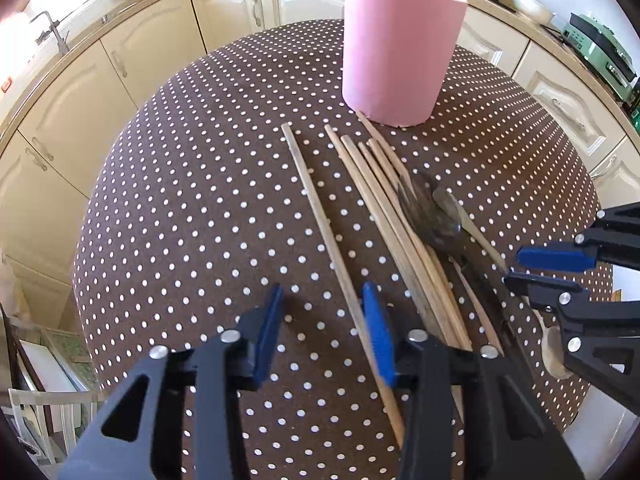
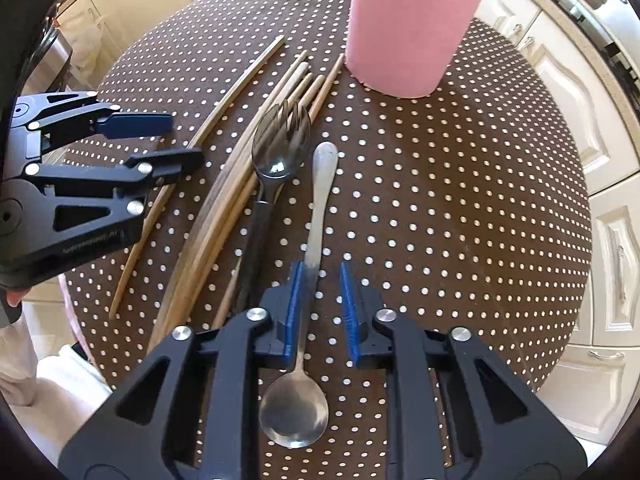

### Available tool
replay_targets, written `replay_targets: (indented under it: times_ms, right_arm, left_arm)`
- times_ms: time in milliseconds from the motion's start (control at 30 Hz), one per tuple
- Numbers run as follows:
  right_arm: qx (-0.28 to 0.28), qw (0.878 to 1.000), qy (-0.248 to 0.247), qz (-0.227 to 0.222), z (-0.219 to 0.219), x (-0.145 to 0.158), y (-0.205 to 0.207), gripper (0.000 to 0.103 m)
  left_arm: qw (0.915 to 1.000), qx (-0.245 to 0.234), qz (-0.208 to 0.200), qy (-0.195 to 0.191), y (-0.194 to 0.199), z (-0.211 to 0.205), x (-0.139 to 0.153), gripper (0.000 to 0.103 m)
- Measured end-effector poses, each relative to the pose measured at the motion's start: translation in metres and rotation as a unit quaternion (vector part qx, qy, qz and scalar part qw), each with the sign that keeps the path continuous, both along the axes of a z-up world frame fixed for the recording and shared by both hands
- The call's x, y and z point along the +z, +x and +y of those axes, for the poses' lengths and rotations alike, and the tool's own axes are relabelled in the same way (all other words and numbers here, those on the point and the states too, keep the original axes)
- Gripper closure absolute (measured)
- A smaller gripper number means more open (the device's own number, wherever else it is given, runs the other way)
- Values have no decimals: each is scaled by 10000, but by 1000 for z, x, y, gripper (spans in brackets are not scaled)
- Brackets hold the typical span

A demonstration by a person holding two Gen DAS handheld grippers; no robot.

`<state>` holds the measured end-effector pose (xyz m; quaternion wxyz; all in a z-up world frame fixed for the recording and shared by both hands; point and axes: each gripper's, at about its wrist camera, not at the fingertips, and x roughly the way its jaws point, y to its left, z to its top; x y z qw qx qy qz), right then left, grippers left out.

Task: Organize utensils
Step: 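Grasp the metal spoon with the right gripper while the left gripper grasps a chopstick, then lift the spoon and chopstick and lower both into the pink cup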

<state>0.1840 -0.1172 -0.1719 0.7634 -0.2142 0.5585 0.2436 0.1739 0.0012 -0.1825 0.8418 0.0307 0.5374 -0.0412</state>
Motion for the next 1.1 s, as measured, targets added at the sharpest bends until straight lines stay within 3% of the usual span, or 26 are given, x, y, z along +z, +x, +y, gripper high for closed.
replay_targets:
  times_ms: [133,167,200,400,567,800,1100]
  right_arm:
    - [73,9999,-134,60,14,-1,10,87]
    - [85,9998,-144,46,16,0,11,91]
    - [76,9999,-96,26,17,0,12,93]
    - [-243,9982,444,-330,5,5,14,95]
    - [-556,9878,1177,-852,-29,25,6,95]
    - [-785,9674,2037,-1288,-57,52,-3,94]
    - [-982,9408,2560,-1991,-61,70,-30,95]
  left_arm:
    - [9999,12,-102,6,7,-5,2,82]
    - [9999,41,-122,-33,10,-4,1,94]
    - [9998,73,-134,-91,11,-4,3,96]
    - [9971,246,-365,-614,15,8,4,98]
    - [9906,374,-893,-969,5,20,19,98]
    - [9719,316,-1756,-1532,-3,22,50,98]
    - [9368,81,-2972,-1842,-40,11,79,98]
